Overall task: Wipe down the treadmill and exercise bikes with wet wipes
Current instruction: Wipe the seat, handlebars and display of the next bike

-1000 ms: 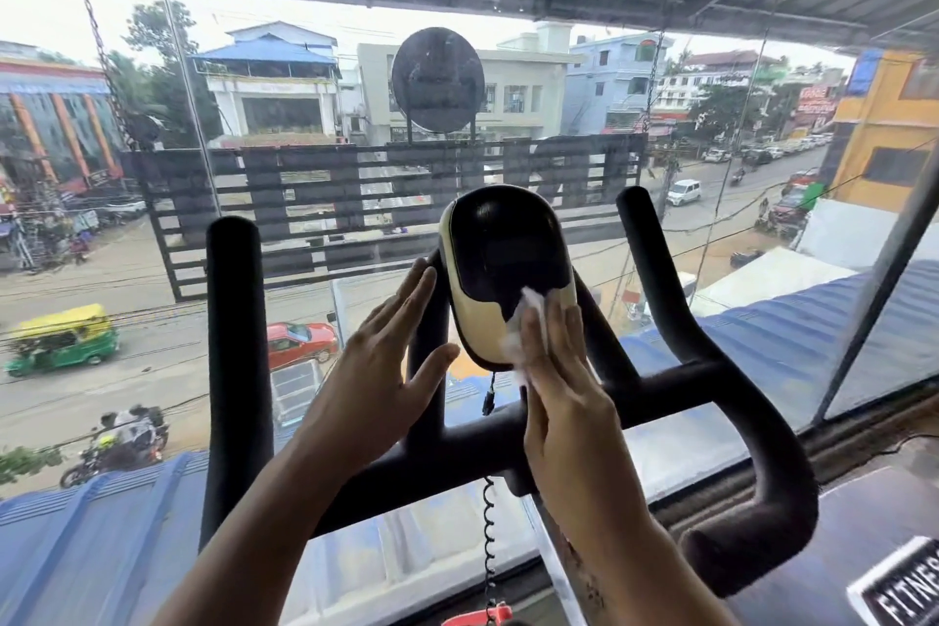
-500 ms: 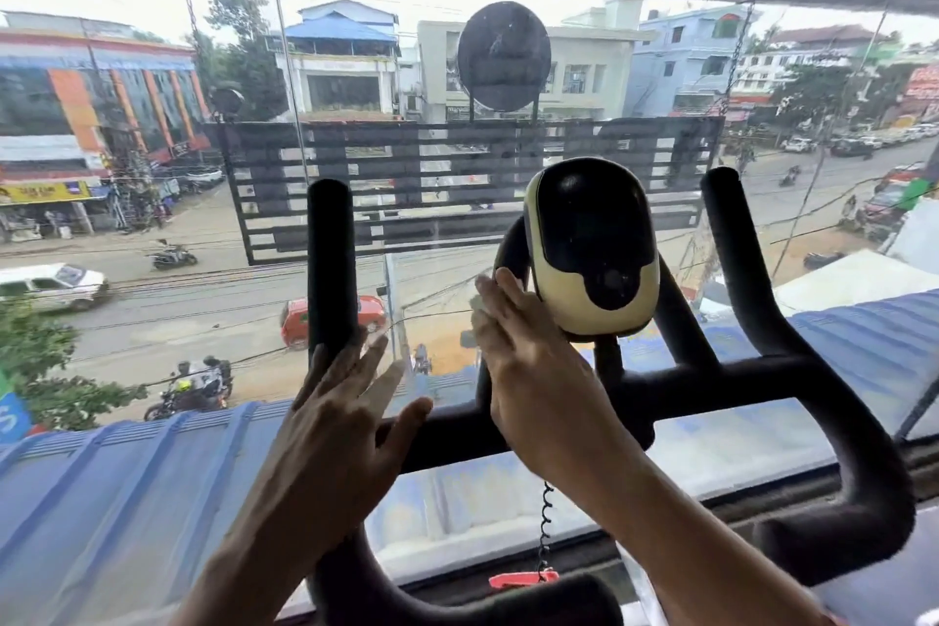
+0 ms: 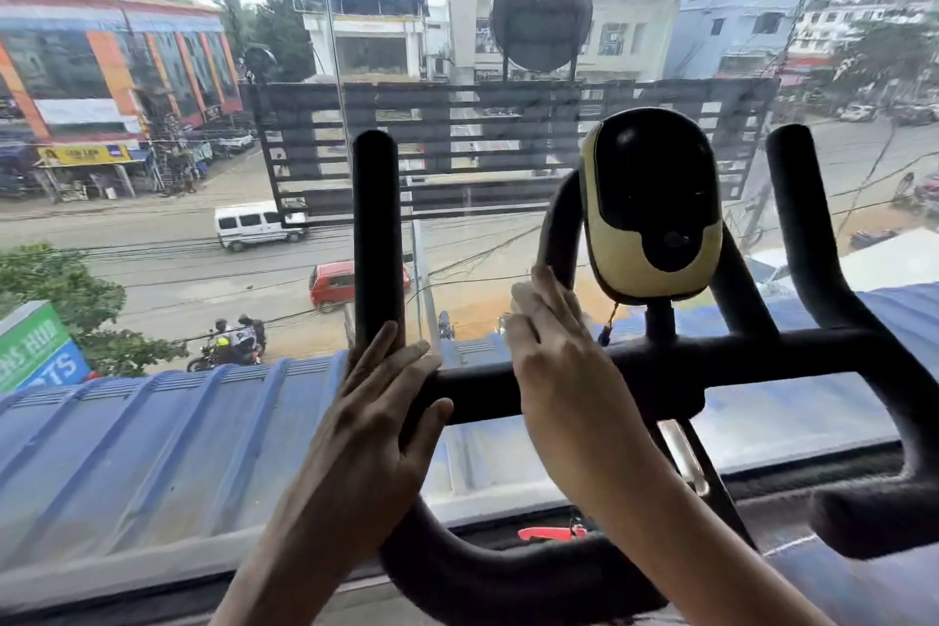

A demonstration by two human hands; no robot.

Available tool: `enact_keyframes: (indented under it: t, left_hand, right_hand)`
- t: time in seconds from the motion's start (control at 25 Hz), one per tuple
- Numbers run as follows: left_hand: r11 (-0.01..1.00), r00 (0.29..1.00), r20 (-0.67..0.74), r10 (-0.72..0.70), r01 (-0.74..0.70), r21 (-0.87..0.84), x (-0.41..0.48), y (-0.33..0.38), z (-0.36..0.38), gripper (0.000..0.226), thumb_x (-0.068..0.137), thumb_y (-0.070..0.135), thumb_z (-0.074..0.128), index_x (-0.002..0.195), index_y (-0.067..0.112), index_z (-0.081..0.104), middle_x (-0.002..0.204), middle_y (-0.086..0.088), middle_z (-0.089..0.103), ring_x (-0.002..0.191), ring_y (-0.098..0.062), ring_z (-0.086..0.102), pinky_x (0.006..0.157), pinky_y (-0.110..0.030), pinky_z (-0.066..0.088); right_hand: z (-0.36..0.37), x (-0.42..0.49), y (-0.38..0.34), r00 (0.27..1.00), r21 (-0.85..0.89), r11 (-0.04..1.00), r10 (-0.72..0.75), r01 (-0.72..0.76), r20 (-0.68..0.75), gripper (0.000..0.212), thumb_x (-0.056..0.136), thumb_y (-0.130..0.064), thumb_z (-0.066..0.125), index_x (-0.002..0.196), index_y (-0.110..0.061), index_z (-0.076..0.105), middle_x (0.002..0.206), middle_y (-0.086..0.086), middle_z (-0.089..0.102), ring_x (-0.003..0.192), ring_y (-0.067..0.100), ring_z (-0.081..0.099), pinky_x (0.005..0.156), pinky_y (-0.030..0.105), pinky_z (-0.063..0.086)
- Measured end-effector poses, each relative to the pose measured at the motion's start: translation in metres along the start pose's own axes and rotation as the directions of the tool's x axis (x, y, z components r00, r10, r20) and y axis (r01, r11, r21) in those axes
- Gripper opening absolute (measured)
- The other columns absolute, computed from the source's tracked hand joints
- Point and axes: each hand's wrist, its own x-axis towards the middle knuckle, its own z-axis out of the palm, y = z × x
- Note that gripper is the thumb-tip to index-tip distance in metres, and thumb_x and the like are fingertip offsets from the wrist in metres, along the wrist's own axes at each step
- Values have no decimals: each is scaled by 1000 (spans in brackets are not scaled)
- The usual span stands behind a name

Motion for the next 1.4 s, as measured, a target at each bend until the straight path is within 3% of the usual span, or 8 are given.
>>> enact_keyframes:
  t: [0.12, 0.24, 0.44, 0.68, 0.88, 1.0, 1.16, 1.4]
  left_hand:
    - [998, 999, -11, -31, 30, -62, -4, 1, -1, 54, 87, 46, 39, 125, 15, 62, 133, 13, 47, 137, 19, 7, 103, 3, 7]
    - [997, 998, -22, -52, 51, -58, -8, 3, -1, 57, 87, 43, 39, 130, 11, 58, 140, 8, 44, 140, 12, 11, 105, 1, 8]
    - [996, 999, 8, -41, 41, -78, -33, 0, -10, 62, 95, 42, 37, 150, 15, 26, 158, 7, 16, 144, 1, 9, 111, -6, 7]
    - [989, 996, 47, -81, 86, -123, -52, -5, -21, 59, 99, 58, 20, 151, 34, 6, 155, 28, 0, 144, 3, 6, 111, -7, 5]
    - [987, 990, 106, -93, 106, -125, -53, -12, -26, 69, 95, 64, 20, 152, 27, 5, 154, 30, -6, 143, 6, 1, 110, -5, 2]
    - [988, 992, 104, -77, 89, -126, -44, -12, -25, 71, 93, 60, 30, 152, 24, 15, 155, 29, -3, 143, 7, 4, 108, -2, 5]
    - [995, 989, 133, 60, -71, 76, -23, 1, -8, 70, 90, 45, 41, 151, 13, 25, 160, 4, 13, 147, -10, 5, 117, -20, 4]
    - [883, 907, 304, 292, -377, 279, 6, 34, 23, 73, 89, 45, 40, 153, 16, 20, 160, -7, 14, 147, -19, 7, 118, -35, 4]
  right_hand:
    - [-5, -22, -16, 996, 106, 993, -54, 45, 77, 43, 72, 8, 38, 102, 7, 70, 108, 23, 68, 109, 31, 64, 98, 39, 34]
    - [3, -19, -2, 987, 200, 972, -144, 126, 76, 59, 65, 16, 69, 121, 0, 62, 120, 16, 65, 118, 26, 59, 105, 30, 34]
    - [4, -27, -4, 979, 153, 972, -193, 180, 72, 64, 73, 3, 26, 132, 0, 53, 129, 17, 59, 125, 29, 53, 113, 37, 27]
    - [15, -10, -40, 890, 423, 820, -452, 386, 64, 57, 74, 8, 54, 130, -4, 56, 136, 11, 54, 129, 26, 47, 106, 47, 35]
    - [-9, -21, 23, 935, 180, 935, -331, 306, 127, 48, 92, -31, 38, 132, -10, 54, 134, 4, 56, 126, 21, 51, 105, 40, 42]
    - [-6, -18, 4, 950, 96, 954, -293, 283, 109, 50, 89, -35, 37, 124, -9, 62, 126, 7, 63, 120, 26, 57, 90, 62, 46]
    - [7, -17, 16, 899, 367, 852, -431, 375, 82, 58, 79, 8, 63, 133, -8, 54, 138, 8, 54, 133, 25, 43, 117, 42, 22]
    - [-15, -46, 101, 954, 312, 922, -277, 231, 114, 58, 78, 12, 44, 133, -4, 53, 141, 10, 49, 137, 27, 36, 114, 33, 23]
